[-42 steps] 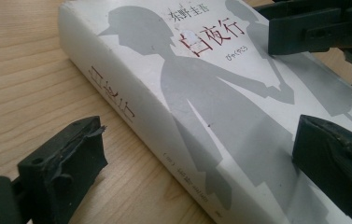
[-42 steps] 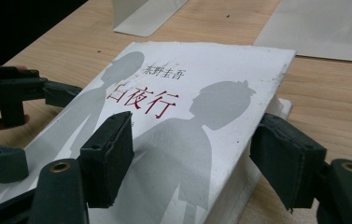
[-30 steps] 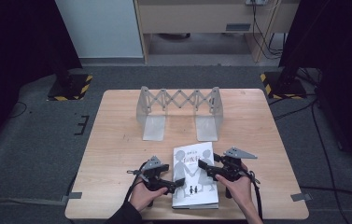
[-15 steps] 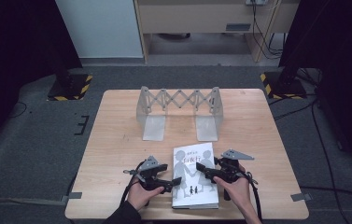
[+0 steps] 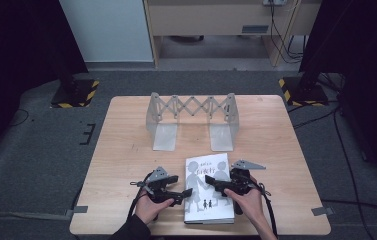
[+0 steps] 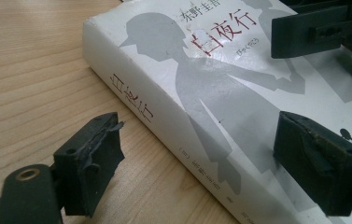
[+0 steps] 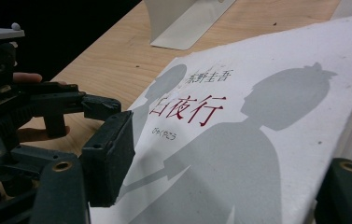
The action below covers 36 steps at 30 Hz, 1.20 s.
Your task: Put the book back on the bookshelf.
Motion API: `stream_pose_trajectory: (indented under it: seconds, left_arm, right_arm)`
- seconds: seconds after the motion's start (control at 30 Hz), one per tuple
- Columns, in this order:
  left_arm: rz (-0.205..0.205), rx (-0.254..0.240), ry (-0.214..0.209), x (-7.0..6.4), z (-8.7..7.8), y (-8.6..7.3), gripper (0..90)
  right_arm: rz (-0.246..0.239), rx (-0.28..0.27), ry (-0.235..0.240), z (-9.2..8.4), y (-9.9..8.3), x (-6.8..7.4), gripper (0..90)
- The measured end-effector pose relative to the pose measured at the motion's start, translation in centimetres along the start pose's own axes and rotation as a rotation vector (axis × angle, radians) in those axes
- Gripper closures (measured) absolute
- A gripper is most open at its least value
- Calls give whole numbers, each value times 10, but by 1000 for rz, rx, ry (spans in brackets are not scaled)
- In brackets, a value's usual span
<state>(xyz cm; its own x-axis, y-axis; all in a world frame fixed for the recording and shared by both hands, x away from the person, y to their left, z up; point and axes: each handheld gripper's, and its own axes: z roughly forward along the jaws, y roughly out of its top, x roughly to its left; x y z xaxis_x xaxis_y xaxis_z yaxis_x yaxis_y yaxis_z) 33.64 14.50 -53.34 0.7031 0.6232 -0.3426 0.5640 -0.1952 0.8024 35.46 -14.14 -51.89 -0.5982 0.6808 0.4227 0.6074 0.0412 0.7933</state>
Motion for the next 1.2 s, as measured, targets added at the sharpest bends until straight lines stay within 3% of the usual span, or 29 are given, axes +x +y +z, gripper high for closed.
stream_pose_trajectory:
  seconds: [0.13,0.27,0.43,0.63,0.93,1.03,1.2]
  left_arm:
    - [-3,-6,-4,0,0,0,144]
    - [-5,-8,-11,0,2,-1,143]
    - [1,-9,-10,-1,2,0,143]
    - [-11,-18,-5,-1,2,0,163]
    - [-40,-48,-33,-1,7,3,165]
    - [-49,-56,-52,-1,10,3,139]
    - [-27,-61,-77,-2,15,4,47]
  right_arm:
    - [38,2,26,-1,1,0,386]
    - [53,9,38,1,0,-2,387]
    - [52,10,34,1,0,-2,406]
    - [93,10,22,-1,0,-4,515]
    - [84,-28,26,-6,2,-1,582]
    - [80,-39,58,-9,5,2,624]
    - [62,-36,72,-13,8,5,641]
